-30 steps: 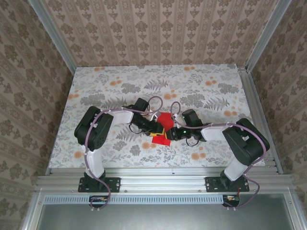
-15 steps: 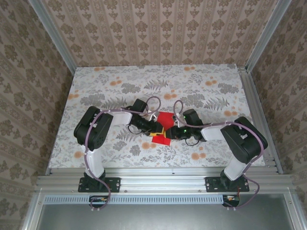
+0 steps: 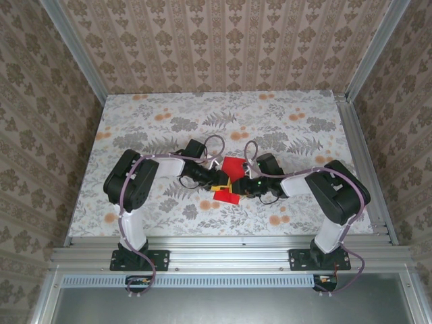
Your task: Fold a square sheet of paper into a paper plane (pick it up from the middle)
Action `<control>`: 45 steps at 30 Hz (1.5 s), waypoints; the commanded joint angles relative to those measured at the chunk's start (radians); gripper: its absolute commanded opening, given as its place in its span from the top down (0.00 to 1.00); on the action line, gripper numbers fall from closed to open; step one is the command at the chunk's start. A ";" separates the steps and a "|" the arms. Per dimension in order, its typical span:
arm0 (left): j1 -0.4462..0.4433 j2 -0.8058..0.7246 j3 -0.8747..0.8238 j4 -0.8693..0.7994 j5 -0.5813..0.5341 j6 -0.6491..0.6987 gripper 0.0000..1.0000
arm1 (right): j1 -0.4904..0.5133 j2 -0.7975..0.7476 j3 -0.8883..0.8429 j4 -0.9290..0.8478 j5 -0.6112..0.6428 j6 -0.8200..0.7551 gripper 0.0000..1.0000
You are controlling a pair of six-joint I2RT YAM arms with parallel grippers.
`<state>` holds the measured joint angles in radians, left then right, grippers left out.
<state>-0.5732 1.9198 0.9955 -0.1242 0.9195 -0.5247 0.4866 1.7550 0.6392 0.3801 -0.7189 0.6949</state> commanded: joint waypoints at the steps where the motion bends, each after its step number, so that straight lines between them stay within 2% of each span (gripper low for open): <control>1: 0.004 -0.002 -0.009 0.015 0.025 -0.014 0.55 | 0.000 0.037 0.019 0.050 -0.030 0.038 0.67; 7: 0.010 0.003 -0.017 0.027 0.029 -0.020 0.55 | -0.001 0.060 0.014 0.135 -0.075 0.106 0.70; 14: 0.016 -0.005 -0.026 0.053 0.039 -0.044 0.55 | 0.000 0.068 0.035 0.115 -0.082 0.157 0.70; 18: 0.022 -0.011 -0.038 0.091 0.051 -0.076 0.55 | 0.004 0.044 0.065 -0.006 -0.058 0.128 0.70; 24: 0.031 -0.012 -0.045 0.123 0.057 -0.107 0.56 | 0.016 0.039 0.067 -0.047 -0.049 0.131 0.70; 32: 0.038 -0.015 -0.058 0.149 0.063 -0.133 0.57 | 0.033 0.032 0.059 -0.024 -0.037 0.153 0.70; 37: 0.038 -0.015 -0.063 0.153 0.064 -0.134 0.57 | 0.043 0.034 0.070 -0.064 0.001 0.137 0.75; 45: 0.038 -0.024 -0.066 0.149 0.070 -0.130 0.57 | 0.041 0.014 0.060 -0.046 0.028 0.139 0.93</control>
<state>-0.5415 1.9198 0.9417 0.0166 0.9627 -0.6514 0.5247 1.8027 0.6888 0.3470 -0.7166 0.8394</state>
